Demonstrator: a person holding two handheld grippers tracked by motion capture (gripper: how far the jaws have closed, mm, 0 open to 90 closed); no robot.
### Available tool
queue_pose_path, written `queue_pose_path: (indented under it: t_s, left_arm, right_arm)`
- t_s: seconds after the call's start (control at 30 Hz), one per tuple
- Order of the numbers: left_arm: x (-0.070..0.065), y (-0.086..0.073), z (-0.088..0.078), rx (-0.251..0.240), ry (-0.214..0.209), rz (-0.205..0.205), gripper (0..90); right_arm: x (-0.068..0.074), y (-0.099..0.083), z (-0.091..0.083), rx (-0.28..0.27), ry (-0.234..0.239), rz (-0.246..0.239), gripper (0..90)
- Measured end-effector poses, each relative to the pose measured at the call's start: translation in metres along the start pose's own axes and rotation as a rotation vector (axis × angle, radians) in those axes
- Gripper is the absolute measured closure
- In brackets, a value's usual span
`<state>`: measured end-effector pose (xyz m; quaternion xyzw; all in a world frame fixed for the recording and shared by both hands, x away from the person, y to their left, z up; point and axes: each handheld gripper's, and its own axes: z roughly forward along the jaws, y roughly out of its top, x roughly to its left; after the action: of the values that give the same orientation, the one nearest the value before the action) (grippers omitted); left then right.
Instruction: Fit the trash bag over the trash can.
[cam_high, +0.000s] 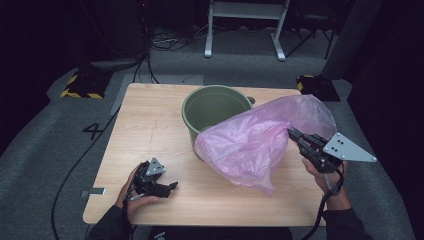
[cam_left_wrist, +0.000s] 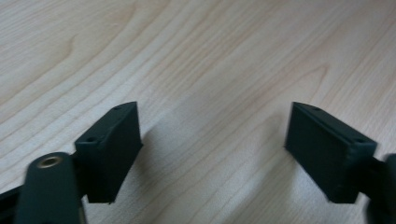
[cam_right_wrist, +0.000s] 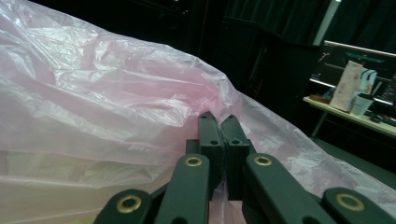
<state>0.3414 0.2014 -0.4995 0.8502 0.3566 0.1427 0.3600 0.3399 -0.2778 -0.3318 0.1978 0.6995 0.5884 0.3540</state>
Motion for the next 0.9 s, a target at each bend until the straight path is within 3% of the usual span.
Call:
queue_pose_path:
  t_s: [0.03,0.43,0.77,0.9]
  left_arm:
    - [-0.001,0.001,-0.001,-0.011,0.003,0.003,14.8]
    - [-0.004,0.014,-0.018,-0.092,0.015,0.026,16.1]
    - [-0.003,0.038,-0.049,-0.234,0.025,0.03,15.6]
    - [-0.004,0.053,-0.062,-0.283,0.037,0.051,15.6]
  right_arm:
    - [-0.001,0.0,0.002,0.006,-0.003,0.003,89.8]
    - [-0.014,0.002,0.025,0.051,-0.063,0.021,89.8]
    - [-0.024,0.002,0.045,0.104,-0.092,0.033,89.8]
    - [-0.026,0.004,0.053,0.136,-0.108,0.015,89.8]
